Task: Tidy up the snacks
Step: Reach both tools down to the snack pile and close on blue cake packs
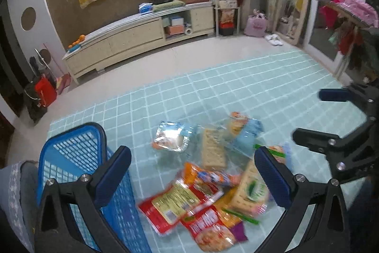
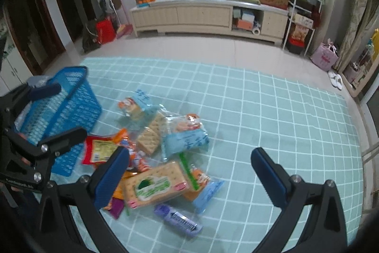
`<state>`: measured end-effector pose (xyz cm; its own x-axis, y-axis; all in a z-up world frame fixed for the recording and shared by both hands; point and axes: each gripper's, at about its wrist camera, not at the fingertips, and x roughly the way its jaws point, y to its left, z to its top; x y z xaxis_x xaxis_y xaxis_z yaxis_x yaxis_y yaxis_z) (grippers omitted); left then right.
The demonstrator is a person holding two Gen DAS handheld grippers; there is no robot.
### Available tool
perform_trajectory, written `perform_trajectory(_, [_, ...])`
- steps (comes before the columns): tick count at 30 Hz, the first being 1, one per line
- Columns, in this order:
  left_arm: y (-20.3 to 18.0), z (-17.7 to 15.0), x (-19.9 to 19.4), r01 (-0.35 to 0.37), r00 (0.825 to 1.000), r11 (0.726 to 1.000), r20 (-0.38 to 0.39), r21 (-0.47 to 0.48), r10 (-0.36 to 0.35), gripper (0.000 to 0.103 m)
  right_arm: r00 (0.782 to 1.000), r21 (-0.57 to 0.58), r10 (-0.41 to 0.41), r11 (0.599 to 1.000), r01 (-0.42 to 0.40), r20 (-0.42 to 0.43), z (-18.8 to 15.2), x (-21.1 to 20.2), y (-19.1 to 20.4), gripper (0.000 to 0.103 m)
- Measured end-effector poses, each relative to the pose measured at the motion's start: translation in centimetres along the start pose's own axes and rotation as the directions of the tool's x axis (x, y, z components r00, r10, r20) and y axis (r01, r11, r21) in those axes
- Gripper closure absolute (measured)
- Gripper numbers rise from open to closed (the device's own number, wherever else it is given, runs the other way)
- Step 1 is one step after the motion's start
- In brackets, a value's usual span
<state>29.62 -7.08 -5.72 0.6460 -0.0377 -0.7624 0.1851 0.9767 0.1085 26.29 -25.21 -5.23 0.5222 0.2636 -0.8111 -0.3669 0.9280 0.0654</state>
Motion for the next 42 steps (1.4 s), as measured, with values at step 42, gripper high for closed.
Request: perform_trajectory(42, [3.1, 1.8, 18.3, 0.033, 0.909, 0.998, -0.417, 0.061, -0.005, 0.032, 0.98, -0.008, 0.111, 0.994, -0.113, -0.163, 0.8, 11.3, -2.4, 0.0])
